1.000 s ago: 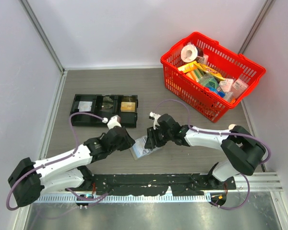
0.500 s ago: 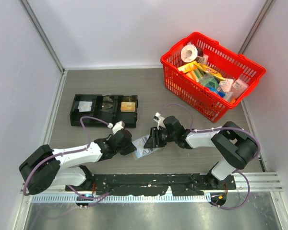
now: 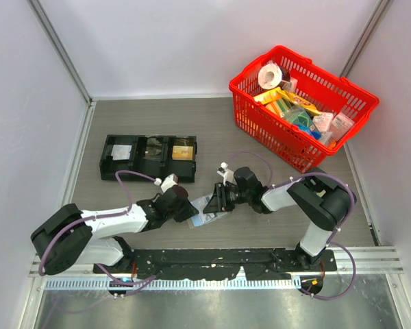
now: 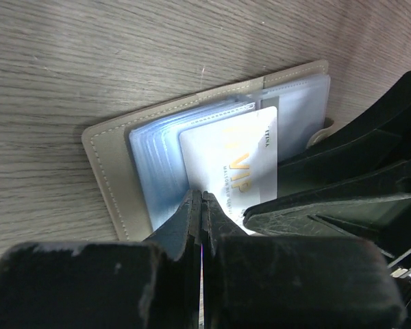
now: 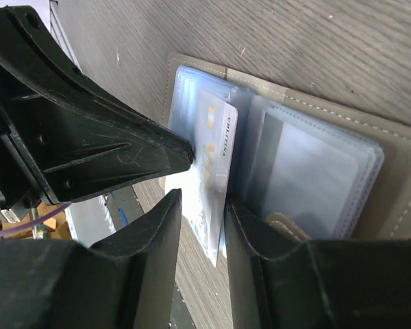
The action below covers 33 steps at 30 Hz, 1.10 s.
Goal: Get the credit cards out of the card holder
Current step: Remove the credit card from the card holder.
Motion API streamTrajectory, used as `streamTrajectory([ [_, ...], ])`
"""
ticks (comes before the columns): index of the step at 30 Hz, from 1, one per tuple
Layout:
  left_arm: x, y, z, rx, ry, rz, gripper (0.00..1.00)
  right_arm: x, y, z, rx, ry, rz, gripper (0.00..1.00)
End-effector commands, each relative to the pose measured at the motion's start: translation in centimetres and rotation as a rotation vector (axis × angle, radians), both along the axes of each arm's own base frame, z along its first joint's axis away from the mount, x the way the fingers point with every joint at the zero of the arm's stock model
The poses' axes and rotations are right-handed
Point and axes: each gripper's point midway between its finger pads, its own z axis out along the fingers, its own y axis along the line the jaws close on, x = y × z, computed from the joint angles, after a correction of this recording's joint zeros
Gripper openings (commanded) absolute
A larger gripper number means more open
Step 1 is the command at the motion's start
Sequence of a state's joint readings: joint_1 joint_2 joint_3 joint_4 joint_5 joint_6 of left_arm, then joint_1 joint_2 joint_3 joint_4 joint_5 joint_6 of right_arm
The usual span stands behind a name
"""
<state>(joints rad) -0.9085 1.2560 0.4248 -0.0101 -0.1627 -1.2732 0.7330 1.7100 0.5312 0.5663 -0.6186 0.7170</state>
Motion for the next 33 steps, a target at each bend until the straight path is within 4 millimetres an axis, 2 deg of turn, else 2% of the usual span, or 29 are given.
streamTrajectory([
  [1, -1.7, 1.5, -2.9, 0.082, 0.076, -0.020, 0.00, -0.4, 1.6, 1.3, 0.095, -0.011, 0.063, 0.35],
  [8, -1.6, 2.4, -2.6, 0.101, 0.064, 0.002, 0.00, -0.2, 0.7, 1.6, 0.115, -0.009, 0.047, 0.27],
  [18, -1.7, 3.3, -2.9, 0.116, 0.074, 0.014, 0.00, 0.5, -0.8, 2.1, 0.155, -0.008, 0.020, 0.01],
  [26, -1.7, 3.5, -3.0, 0.122, 0.079, 0.015, 0.00, 0.8, -1.9, 2.0, 0.154, 0.005, -0.003, 0.01],
  [33, -1.4, 3.3, -2.3, 0.107, 0.055, 0.007, 0.00, 1.8, -4.3, 1.5, 0.067, -0.008, -0.057, 0.01],
])
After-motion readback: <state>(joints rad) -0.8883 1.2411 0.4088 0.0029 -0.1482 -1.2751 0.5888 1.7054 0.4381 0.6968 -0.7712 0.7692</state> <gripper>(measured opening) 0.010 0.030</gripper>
